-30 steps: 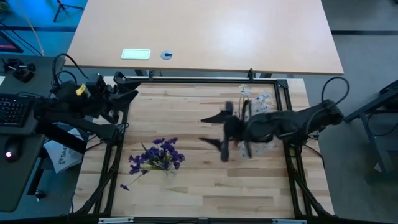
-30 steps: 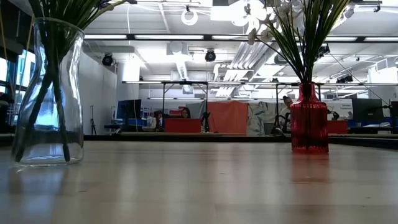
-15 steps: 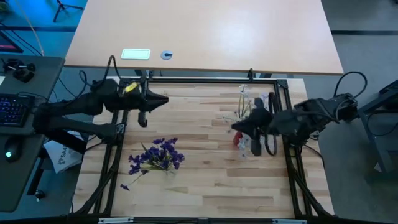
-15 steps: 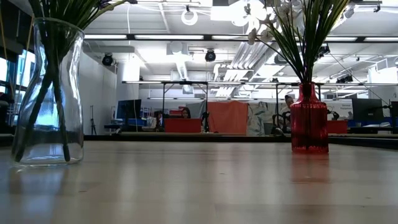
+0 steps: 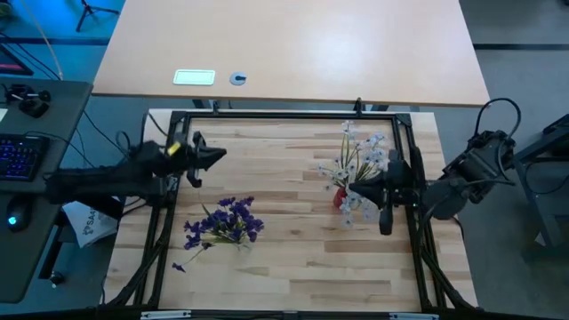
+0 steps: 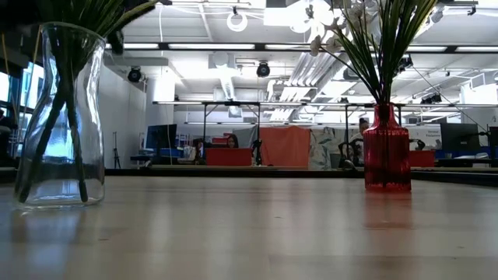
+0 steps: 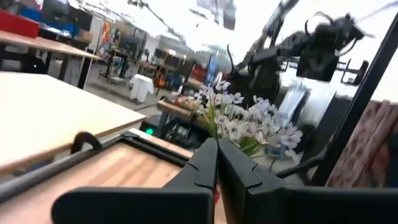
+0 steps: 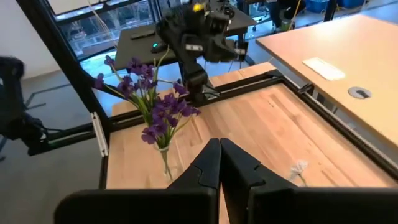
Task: Sort flowers into vase by color
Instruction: Return to Home Position
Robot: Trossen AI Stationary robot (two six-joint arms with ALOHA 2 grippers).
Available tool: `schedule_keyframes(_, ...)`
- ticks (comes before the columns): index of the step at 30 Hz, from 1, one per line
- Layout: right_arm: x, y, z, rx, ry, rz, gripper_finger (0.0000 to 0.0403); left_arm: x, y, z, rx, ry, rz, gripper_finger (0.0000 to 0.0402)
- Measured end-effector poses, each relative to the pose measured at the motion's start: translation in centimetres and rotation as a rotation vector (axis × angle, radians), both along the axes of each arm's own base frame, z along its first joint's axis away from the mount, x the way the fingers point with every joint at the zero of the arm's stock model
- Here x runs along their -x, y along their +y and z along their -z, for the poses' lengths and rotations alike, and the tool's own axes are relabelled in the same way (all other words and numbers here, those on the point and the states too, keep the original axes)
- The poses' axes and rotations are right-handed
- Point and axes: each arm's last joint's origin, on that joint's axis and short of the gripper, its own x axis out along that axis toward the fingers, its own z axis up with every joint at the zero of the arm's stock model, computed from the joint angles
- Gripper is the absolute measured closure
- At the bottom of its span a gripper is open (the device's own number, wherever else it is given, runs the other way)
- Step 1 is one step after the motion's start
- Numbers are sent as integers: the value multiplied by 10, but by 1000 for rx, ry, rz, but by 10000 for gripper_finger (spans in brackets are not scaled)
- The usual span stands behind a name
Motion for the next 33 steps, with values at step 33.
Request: schedule_keyframes(33,75,42,67,-377,153,-81,403,18,-18,86,185,-62,45,401)
